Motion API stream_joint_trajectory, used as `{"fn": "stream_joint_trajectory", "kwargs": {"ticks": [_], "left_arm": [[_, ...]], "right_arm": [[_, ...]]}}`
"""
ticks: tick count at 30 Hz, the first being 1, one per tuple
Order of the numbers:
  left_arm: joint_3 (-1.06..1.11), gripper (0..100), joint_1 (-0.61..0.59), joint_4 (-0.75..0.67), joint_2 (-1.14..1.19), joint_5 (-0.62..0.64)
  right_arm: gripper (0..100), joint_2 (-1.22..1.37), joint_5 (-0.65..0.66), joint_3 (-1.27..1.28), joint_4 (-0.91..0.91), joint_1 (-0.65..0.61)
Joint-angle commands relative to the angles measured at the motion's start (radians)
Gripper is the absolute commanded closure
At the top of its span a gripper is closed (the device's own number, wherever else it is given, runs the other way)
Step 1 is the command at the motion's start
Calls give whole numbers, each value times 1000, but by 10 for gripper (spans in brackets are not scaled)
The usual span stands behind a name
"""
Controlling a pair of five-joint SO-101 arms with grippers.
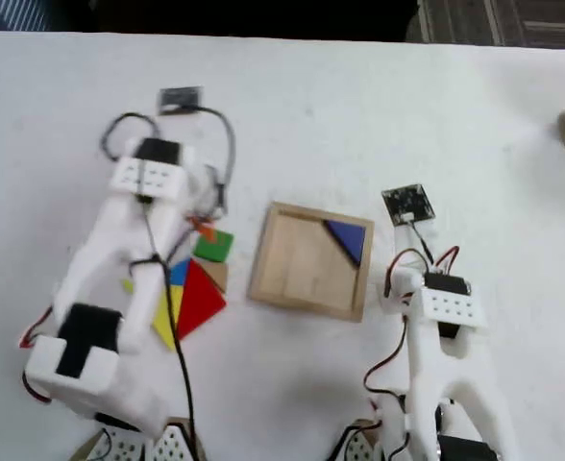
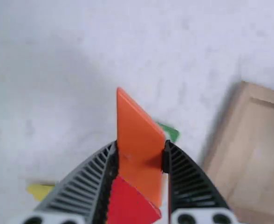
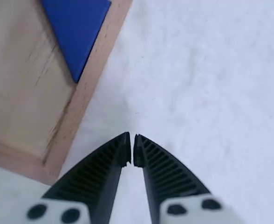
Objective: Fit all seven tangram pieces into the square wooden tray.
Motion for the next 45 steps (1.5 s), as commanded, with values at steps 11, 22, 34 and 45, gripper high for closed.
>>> {"fn": "stream_joint_trajectory", "kwargs": {"ticks": [11,22,34,45], "left_arm": [[186,976,473,-347,-68,81],[318,972,483,-539,-70,81],[353,806,478,-520,-77,81],[304,917,389,-367,-180,80]], "right_arm": [[978,-30,5,-6,12,130],[978,-30,9,-6,12,124],[978,-30,9,-6,12,122],[978,-30,9,-6,12,122]]}}
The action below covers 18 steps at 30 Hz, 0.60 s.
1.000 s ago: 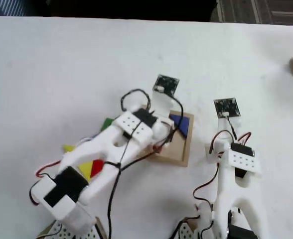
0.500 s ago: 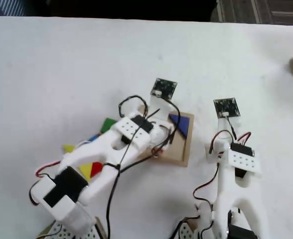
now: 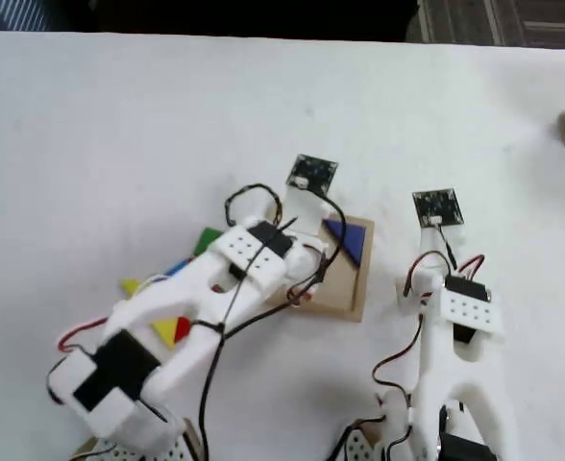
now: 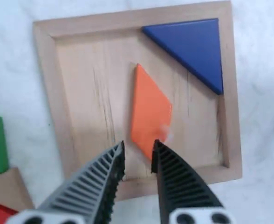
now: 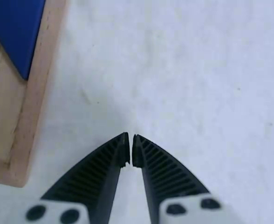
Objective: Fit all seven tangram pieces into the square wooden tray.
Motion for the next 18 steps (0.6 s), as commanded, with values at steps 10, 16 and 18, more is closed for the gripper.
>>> {"fn": "stream_joint_trajectory", "kwargs": {"ticks": [10,16,18], "left_arm": [[-46,978,-156,20,-50,3],[-44,977,-105,-14,-38,3],[-23,977,-102,-57,-38,3]], "right_arm": [[978,-28,9,-6,12,2],[978,-28,9,-6,12,2],[978,-28,9,-6,12,2]]}}
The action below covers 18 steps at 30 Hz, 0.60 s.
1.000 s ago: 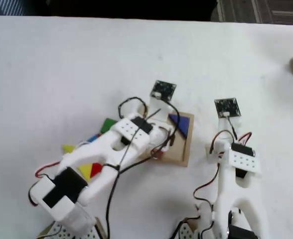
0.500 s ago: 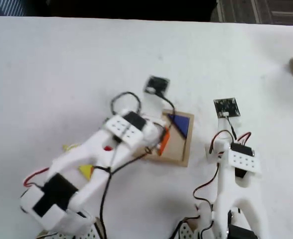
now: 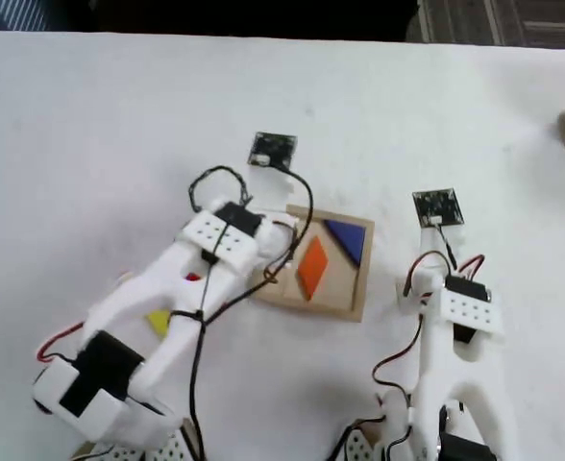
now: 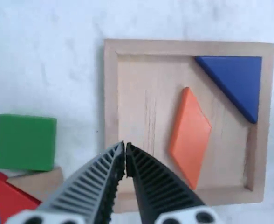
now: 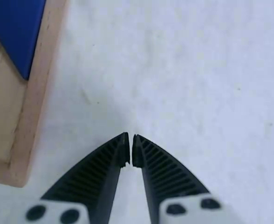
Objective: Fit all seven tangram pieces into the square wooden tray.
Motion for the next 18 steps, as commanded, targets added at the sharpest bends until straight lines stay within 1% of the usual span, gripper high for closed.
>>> {"fn": "stream_joint_trajectory", "kwargs": {"ticks": [1,8,10,12,15,18], "left_arm": [[-6,977,22,-91,-5,3],[101,978,30,-296,-4,6],[118,978,30,-330,-4,5],[114,978,36,-333,13,5],[71,978,39,-328,99,5],[-26,978,39,-256,199,5]], "right_arm": [[978,-28,9,-6,12,2],[979,-28,6,-6,13,7],[979,-28,6,-6,13,7],[979,-28,8,-6,13,7],[979,-28,8,-6,13,5],[979,-28,9,-6,13,5]]}}
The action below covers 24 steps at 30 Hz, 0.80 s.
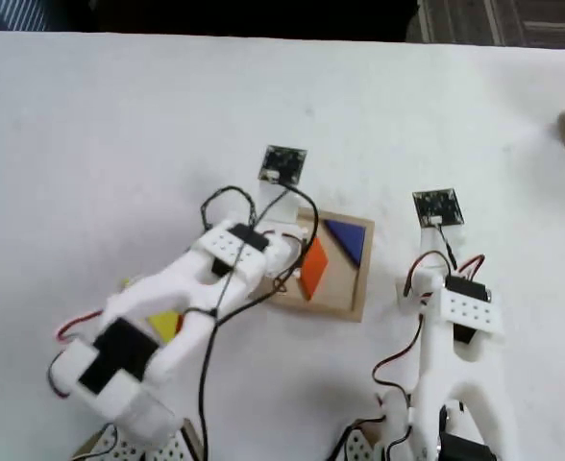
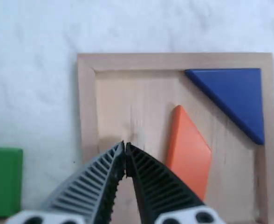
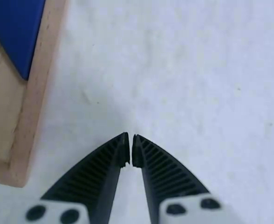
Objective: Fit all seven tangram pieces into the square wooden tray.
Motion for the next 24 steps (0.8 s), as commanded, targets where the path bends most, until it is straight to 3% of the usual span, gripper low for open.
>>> {"fn": "stream_joint_trajectory", "kwargs": {"ticks": [1,6,14,24], "left_arm": [[-143,978,16,72,70,5],[-184,978,38,144,82,5],[-184,978,170,138,87,5],[-186,977,205,89,90,5]], "right_arm": [[979,-28,9,-6,13,5],[978,-28,9,-6,13,7],[978,-28,11,-6,13,4],[978,-28,11,-6,12,4]]}}
